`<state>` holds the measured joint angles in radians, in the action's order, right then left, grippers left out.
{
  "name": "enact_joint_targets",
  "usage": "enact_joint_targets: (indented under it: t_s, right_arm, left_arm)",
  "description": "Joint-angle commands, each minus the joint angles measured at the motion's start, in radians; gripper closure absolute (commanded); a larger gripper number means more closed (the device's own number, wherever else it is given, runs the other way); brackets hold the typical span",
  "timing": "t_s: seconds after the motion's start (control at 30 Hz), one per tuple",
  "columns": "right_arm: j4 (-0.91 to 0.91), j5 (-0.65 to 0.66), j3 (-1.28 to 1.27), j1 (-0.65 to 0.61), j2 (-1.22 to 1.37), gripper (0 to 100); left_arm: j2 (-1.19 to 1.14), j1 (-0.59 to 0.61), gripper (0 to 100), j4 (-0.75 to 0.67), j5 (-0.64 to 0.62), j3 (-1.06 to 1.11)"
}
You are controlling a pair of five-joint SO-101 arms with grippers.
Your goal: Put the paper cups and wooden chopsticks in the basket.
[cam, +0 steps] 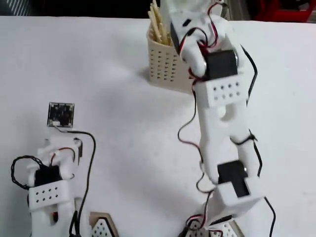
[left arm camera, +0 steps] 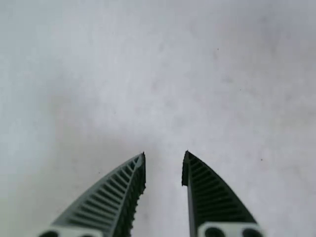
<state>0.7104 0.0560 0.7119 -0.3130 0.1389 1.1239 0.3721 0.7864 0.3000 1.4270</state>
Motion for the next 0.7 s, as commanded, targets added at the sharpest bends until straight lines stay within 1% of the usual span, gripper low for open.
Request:
enact_joint_targets:
  t_s: [0.0, 0.1, 0.27, 0.33, 0.43, 0.47, 0.57, 0.67]
  right_arm:
    - [-0.062, -0.008, 0.044, 0.031, 0.050, 98.1]
    - [-0.058, -0.008, 0.043, 0.036, 0.113, 98.1]
    - [-0.050, -0.008, 0.043, 0.044, 0.185, 97.4]
    - [-0.010, -0.008, 0.051, 0.044, 0.189, 92.4]
    - [0.065, -0.009, 0.051, 0.042, 0.154, 82.0]
    - [0.094, -0.009, 0.051, 0.042, 0.133, 80.9]
    - [0.189, -0.009, 0.051, 0.042, 0.056, 83.0]
    - [0.314, -0.009, 0.043, 0.044, -0.024, 91.2]
  left_arm:
    - [0.022, -0.013, 86, -0.023, 0.009, -0.003]
    - [0.022, -0.013, 86, -0.023, 0.044, -0.003]
    - [0.022, -0.013, 86, -0.023, 0.049, -0.003]
    - [0.022, -0.013, 86, -0.023, 0.049, -0.003]
    - [0.022, -0.013, 86, -0.023, 0.049, -0.003]
    - [0.022, -0.013, 86, -0.023, 0.049, -0.003]
    - [0.022, -0.015, 86, -0.023, 0.049, -0.003]
    - [0.022, -0.015, 86, -0.023, 0.049, -0.003]
